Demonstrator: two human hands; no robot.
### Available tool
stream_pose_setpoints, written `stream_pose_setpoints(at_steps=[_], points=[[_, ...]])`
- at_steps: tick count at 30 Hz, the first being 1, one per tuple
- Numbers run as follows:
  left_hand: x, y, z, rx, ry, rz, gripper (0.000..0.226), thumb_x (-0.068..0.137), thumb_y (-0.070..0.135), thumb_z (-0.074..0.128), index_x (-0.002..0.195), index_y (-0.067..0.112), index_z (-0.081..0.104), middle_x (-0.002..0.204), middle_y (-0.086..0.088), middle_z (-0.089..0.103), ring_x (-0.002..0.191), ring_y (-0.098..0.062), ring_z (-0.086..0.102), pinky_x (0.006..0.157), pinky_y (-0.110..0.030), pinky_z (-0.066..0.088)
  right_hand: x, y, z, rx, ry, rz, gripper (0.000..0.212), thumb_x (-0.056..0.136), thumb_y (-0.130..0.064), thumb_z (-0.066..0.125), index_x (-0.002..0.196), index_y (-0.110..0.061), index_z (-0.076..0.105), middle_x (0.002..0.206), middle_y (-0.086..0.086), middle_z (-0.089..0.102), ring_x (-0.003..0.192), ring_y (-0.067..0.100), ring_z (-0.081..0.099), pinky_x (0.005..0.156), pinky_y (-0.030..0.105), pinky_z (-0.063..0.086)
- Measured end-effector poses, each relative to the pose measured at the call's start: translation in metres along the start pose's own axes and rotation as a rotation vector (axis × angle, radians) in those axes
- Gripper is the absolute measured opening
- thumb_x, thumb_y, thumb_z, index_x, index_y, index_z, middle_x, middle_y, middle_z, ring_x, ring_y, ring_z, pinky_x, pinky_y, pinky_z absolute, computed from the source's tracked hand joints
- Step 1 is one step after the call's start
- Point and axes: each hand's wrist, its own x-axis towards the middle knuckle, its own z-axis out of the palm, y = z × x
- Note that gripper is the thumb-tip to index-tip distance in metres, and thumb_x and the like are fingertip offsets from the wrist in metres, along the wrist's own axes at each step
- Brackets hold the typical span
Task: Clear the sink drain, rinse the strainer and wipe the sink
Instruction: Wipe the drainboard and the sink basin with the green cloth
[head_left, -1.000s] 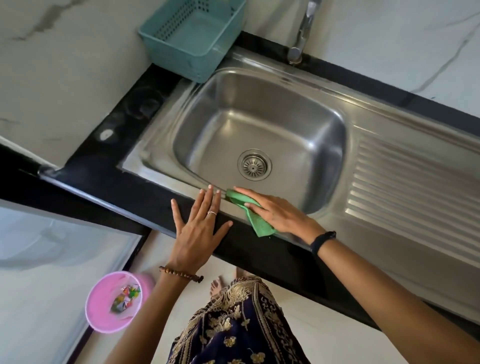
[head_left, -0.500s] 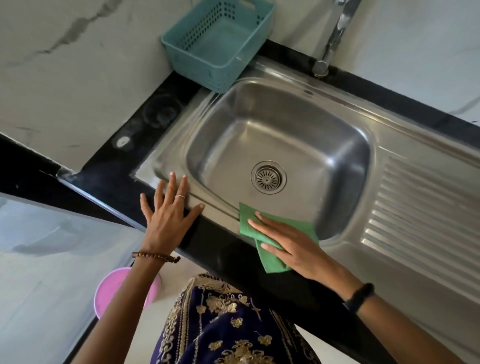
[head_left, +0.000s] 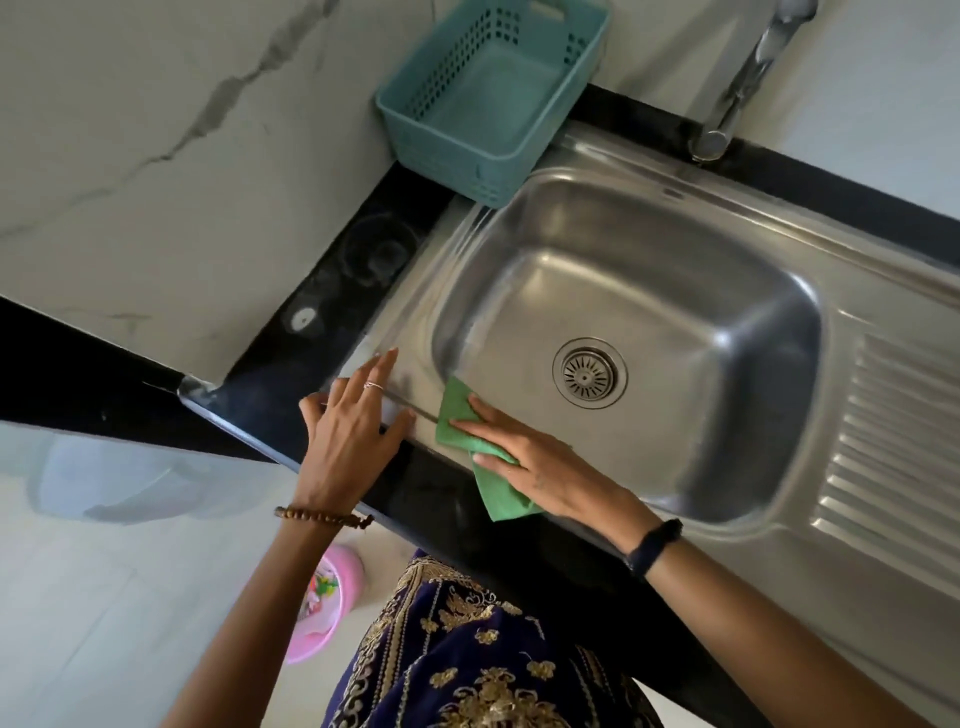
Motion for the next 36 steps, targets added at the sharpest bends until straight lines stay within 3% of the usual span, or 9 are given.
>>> stream_pose_setpoints(at_steps=[2, 7, 13, 16, 19, 22, 27, 30, 36], points=[[0.008, -0.008, 0.000, 0.014, -0.035, 0.021, 0.062, 0.086, 0.047, 0.042, 0.143, 0.024, 0.031, 0.148, -0.001, 0.037, 0.127, -0.025, 0.040, 0.098, -0.040, 0.019, 0.019, -0.012, 0.004, -0.023, 0.023, -0.029, 0.046, 0.097, -0.034, 0.043, 0.142, -0.036, 0.033, 0.153, -0.024, 0.001, 0.138, -0.005, 0.006, 0.116, 0.027, 0.020], [0.034, -0.025, -0.003, -0.019, -0.150, 0.133, 0.077, 0.082, 0.067, 0.010, 0.146, 0.027, 0.022, 0.153, 0.003, 0.026, 0.141, -0.014, 0.021, 0.113, -0.041, 0.003, 0.064, -0.044, 0.027, -0.292, 0.142, 0.072, 0.050, 0.098, -0.036, 0.038, 0.146, -0.031, 0.025, 0.159, -0.006, 0.002, 0.147, 0.019, 0.008, 0.118, 0.042, 0.015], [0.072, -0.022, -0.008, -0.026, -0.196, 0.273, 0.090, 0.075, 0.074, -0.011, 0.146, 0.026, 0.019, 0.155, 0.004, 0.020, 0.141, -0.005, 0.016, 0.114, -0.037, -0.006, 0.095, -0.066, 0.051, -0.326, 0.316, 0.217, 0.068, 0.089, -0.046, 0.006, 0.150, -0.015, 0.013, 0.159, 0.005, 0.002, 0.146, 0.029, 0.004, 0.118, 0.051, 0.009], [0.087, -0.019, -0.011, -0.084, -0.161, 0.278, 0.091, 0.075, 0.075, -0.011, 0.146, 0.027, 0.019, 0.155, 0.006, 0.020, 0.138, 0.005, 0.010, 0.112, -0.029, -0.010, 0.115, -0.072, 0.050, -0.264, 0.400, 0.277, 0.071, 0.085, -0.043, 0.001, 0.150, -0.014, 0.003, 0.158, 0.009, -0.005, 0.146, 0.032, 0.000, 0.117, 0.050, 0.007], [0.098, -0.023, -0.013, -0.139, -0.133, 0.252, 0.087, 0.077, 0.074, -0.008, 0.145, 0.028, 0.022, 0.153, 0.006, 0.024, 0.139, 0.000, 0.016, 0.112, -0.027, -0.008, 0.148, -0.068, 0.033, -0.114, 0.524, 0.323, 0.061, 0.099, -0.032, 0.024, 0.148, -0.021, -0.010, 0.157, 0.006, -0.017, 0.146, 0.029, -0.009, 0.118, 0.047, 0.005], [0.106, -0.026, -0.015, -0.147, -0.159, 0.263, 0.081, 0.079, 0.073, 0.003, 0.145, 0.028, 0.019, 0.154, 0.006, 0.022, 0.139, 0.004, 0.011, 0.112, -0.027, -0.012, 0.173, -0.060, 0.012, 0.042, 0.641, 0.334, 0.064, 0.101, -0.034, 0.028, 0.142, -0.024, -0.021, 0.157, 0.003, -0.018, 0.145, 0.027, -0.012, 0.118, 0.045, 0.004], [0.116, -0.025, -0.015, -0.046, -0.188, 0.308, 0.078, 0.081, 0.067, 0.008, 0.147, 0.025, 0.013, 0.156, 0.008, 0.011, 0.138, 0.005, 0.000, 0.112, -0.033, -0.016, 0.178, -0.042, 0.029, -0.150, 0.539, 0.319, 0.058, 0.098, -0.036, 0.013, 0.150, -0.021, -0.009, 0.157, 0.005, -0.019, 0.144, 0.029, -0.019, 0.119, 0.049, 0.005], [0.122, -0.023, -0.012, 0.009, -0.223, 0.355, 0.076, 0.081, 0.066, 0.000, 0.147, 0.027, 0.006, 0.157, 0.011, 0.006, 0.141, 0.001, -0.003, 0.111, -0.037, -0.018, 0.138, -0.062, 0.039, -0.168, 0.419, 0.223, 0.065, 0.090, -0.042, 0.010, 0.148, -0.020, -0.011, 0.156, 0.002, -0.020, 0.137, 0.023, -0.028, 0.117, 0.037, -0.007], [0.141, -0.013, -0.009, -0.015, -0.238, 0.329, 0.079, 0.078, 0.066, 0.001, 0.147, 0.028, 0.009, 0.157, 0.010, 0.009, 0.142, 0.001, 0.002, 0.111, -0.036, -0.019, 0.155, -0.051, 0.021, -0.044, 0.519, 0.219, 0.060, 0.091, -0.044, 0.010, 0.142, -0.028, -0.018, 0.150, -0.009, -0.026, 0.140, 0.017, -0.024, 0.119, 0.036, -0.007]])
